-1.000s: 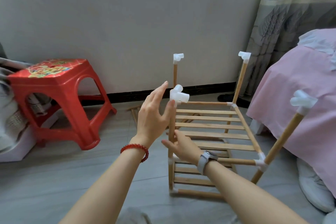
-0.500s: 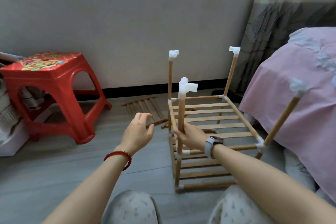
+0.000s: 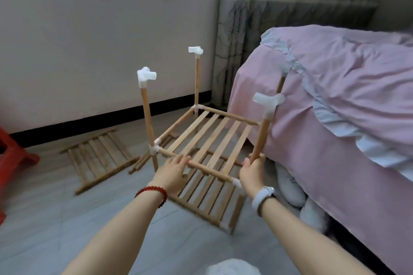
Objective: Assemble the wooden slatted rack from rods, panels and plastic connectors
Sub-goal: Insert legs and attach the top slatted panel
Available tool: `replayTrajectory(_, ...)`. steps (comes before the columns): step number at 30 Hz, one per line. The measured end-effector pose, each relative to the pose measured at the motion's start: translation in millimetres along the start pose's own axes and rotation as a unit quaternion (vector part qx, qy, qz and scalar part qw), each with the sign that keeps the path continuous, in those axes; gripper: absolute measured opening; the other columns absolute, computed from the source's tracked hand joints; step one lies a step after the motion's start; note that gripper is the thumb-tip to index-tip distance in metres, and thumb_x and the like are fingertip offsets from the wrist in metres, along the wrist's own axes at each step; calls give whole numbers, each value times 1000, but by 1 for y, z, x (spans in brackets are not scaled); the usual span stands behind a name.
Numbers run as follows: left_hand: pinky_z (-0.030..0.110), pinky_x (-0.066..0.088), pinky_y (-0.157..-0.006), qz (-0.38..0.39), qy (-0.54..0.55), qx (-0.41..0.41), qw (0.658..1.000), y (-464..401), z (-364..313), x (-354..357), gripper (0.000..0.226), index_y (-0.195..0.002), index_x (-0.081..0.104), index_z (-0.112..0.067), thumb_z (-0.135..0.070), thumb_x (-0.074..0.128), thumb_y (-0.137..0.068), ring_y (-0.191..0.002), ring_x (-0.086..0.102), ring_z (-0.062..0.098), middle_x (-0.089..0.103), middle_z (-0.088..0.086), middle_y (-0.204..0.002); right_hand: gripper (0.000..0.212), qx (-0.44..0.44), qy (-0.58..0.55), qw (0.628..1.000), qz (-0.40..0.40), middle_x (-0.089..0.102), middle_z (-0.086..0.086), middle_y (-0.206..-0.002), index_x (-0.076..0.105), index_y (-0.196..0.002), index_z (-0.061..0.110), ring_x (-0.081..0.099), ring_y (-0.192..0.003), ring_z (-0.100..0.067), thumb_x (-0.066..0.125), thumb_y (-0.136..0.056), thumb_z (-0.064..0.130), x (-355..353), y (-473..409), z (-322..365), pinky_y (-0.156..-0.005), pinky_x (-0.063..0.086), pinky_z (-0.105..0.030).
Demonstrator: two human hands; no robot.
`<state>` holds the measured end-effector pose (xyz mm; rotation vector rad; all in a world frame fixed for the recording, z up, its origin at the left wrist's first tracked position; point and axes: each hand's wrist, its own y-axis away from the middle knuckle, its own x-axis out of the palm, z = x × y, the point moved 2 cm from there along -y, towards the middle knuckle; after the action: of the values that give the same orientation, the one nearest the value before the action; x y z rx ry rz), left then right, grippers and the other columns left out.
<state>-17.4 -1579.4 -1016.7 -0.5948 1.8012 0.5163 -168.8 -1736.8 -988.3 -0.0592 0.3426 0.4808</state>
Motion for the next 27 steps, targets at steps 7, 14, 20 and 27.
replayTrajectory(7, 64, 0, -109, 29, -78, 4, 997, -66, -3, 39, 38, -132, 38, -33, -46, 26, -98, -142, 13, 25, 37, -1, -141, 13, -5, 1, 999, 39, 56, -10, -111, 39, -110, 16, 54, -90, -17, 42, -98, 15, 0, -36, -12, -55, 34, -10)
replayTrajectory(14, 49, 23, -110, -35, -143, 42, 988, -43, 2, 29, 22, -113, 48, -29, -40, 38, -97, -105, 50, 16, 53, -4, -104, 7, -42, 10, 997, 61, 56, 1, -85, 39, -105, 15, 56, -76, -14, 39, -98, 17, 0, -43, -11, -59, 41, -21)
replayTrajectory(20, 24, 45, -60, -67, -120, 35, 990, -5, 26, 31, 16, -107, 49, -25, -37, 44, -96, -71, 43, 10, 39, -8, -88, 2, -72, 51, 993, 77, 55, 9, -80, 40, -99, 21, 54, -67, -7, 41, -98, 19, 23, -41, -6, -51, 36, -19)
replayTrajectory(27, 21, 42, -64, -50, -50, -23, 997, 1, 28, 27, 19, -107, 56, -22, -33, 45, -96, -73, 45, 8, 44, -7, -89, 10, -54, 74, 990, 104, 53, 1, -81, 40, -89, 21, 52, -71, -12, 44, -96, 18, 36, -46, -2, -54, 35, -22)
